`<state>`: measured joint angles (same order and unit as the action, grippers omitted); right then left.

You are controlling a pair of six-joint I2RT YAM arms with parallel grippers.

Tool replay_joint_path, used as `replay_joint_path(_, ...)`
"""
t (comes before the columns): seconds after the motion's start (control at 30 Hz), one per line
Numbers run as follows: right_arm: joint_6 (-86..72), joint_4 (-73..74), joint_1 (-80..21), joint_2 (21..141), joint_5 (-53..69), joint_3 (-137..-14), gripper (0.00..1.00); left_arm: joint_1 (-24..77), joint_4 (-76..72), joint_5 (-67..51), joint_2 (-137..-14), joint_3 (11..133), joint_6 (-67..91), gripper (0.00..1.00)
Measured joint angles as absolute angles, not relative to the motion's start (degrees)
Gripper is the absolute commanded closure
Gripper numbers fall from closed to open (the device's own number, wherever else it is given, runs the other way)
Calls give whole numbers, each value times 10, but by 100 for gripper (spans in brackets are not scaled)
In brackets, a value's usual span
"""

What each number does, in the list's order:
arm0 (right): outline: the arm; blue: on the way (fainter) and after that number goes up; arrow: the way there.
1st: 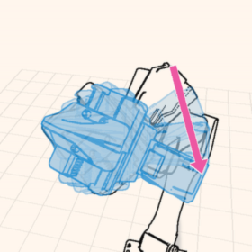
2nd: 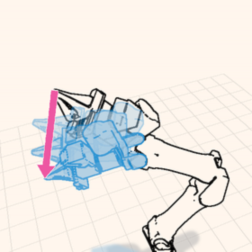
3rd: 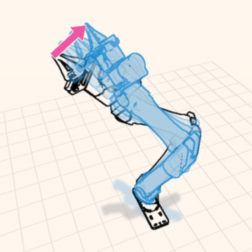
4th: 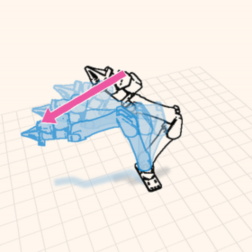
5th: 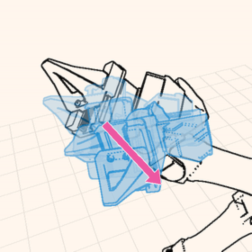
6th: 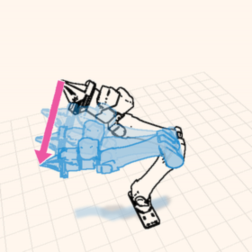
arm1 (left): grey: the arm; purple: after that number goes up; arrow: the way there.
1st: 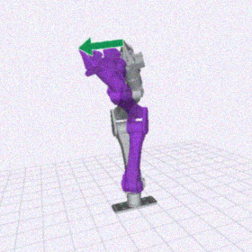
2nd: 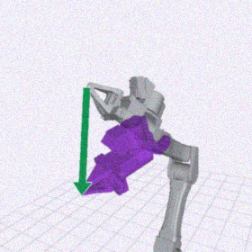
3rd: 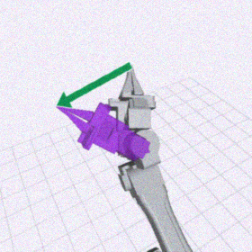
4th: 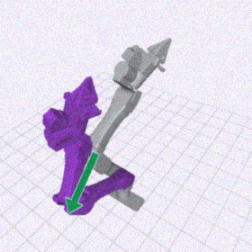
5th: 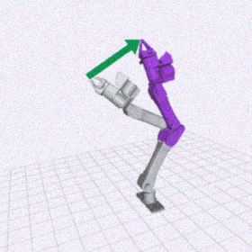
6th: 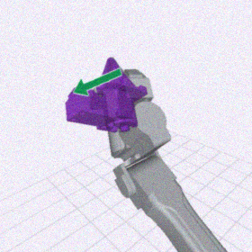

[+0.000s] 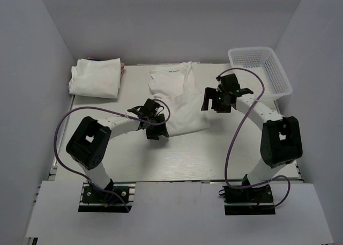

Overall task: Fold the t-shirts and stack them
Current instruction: Grab one side of the 2/3 rectangular tshirt with both arms

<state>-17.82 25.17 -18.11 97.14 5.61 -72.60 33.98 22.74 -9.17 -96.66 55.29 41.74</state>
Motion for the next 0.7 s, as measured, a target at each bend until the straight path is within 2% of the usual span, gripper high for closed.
replay_joint_path(0.17, -180, 241, -164, 931, 86, -601, 11, 340, 234, -82, -988, 567, 405, 54)
replay_joint_path(0.3, -180, 239, -162, 932, 118, -561, 13, 340, 232, -84, -999, 571, 397, 77)
replay_joint_path(0.33, -181, 235, -162, 933, 124, -557, 17, 340, 231, -86, -1000, 571, 397, 82)
replay_joint_path(0.4, -185, 223, -162, 932, 137, -548, 18, 340, 229, -86, -1001, 571, 396, 97)
replay_joint_path(0.5, -194, 200, -162, 933, 147, -534, 31, 340, 229, -83, -1001, 571, 394, 100)
replay_joint_path(0.53, -197, 195, -162, 936, 148, -532, 42, 340, 229, -83, -1001, 571, 394, 100)
replay_joint_path(0.57, -198, 189, -161, 941, 150, -531, 48, 340, 229, -83, -1001, 571, 394, 100)
replay_joint_path(0.63, -204, 177, -161, 955, 152, -531, 53, 340, 229, -82, -1001, 571, 394, 100)
replay_joint_path(0.67, -206, 173, -161, 962, 152, -531, 64, 340, 229, -82, -1001, 571, 394, 100)
replay_joint_path(0.7, -207, 167, -161, 967, 156, -531, 70, 340, 229, -82, -1001, 571, 394, 100)
